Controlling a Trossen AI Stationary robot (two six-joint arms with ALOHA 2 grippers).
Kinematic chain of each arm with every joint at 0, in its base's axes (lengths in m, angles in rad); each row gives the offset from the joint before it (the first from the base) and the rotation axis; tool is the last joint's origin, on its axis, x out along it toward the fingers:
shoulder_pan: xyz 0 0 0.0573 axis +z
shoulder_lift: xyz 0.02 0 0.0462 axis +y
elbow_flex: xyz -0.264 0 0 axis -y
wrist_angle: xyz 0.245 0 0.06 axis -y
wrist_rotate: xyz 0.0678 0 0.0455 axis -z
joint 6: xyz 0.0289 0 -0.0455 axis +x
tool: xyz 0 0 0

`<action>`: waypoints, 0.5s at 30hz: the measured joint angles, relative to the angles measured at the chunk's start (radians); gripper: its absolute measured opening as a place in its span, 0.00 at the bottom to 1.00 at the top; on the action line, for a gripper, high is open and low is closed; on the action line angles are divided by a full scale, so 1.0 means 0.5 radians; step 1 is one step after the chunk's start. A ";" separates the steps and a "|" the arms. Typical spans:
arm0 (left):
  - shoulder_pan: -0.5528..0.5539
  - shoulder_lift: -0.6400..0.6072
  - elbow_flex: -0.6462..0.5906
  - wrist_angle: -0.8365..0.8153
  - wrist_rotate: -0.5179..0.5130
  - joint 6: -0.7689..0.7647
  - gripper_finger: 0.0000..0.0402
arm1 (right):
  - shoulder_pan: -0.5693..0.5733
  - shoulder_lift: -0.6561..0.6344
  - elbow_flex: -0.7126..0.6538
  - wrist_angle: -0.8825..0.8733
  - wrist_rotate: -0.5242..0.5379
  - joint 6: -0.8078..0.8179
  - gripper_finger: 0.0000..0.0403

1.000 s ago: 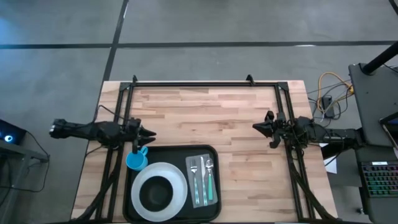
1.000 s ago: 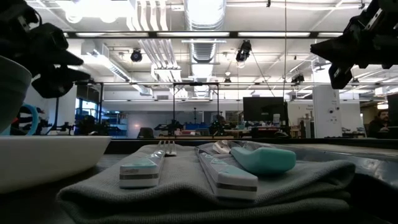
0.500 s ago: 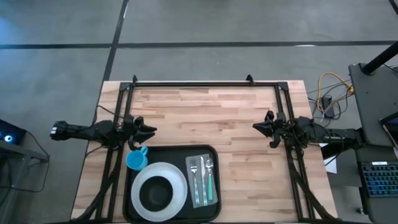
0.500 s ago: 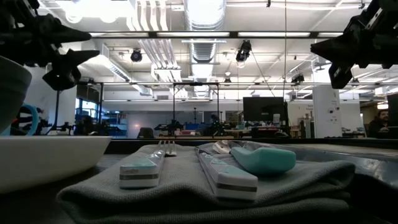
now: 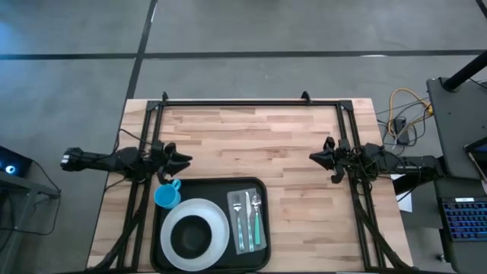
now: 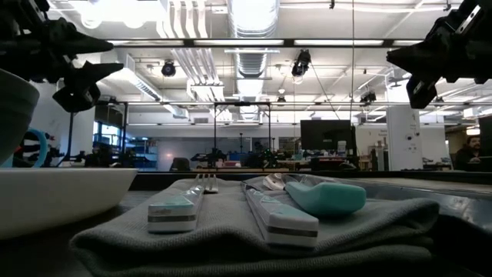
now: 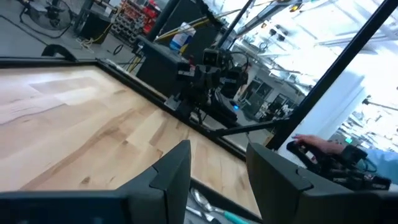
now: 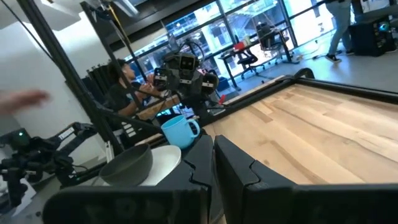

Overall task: Set up tray
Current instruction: Return to Home Position

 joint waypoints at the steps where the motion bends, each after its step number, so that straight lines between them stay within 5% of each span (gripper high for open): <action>1: 0.000 0.021 0.000 0.001 0.000 0.000 0.34 | 0.000 0.000 0.000 0.000 -0.001 0.000 0.02; 15: 0.000 0.260 0.000 -0.001 0.002 0.000 0.34 | -0.001 0.030 -0.002 0.001 0.000 0.000 0.02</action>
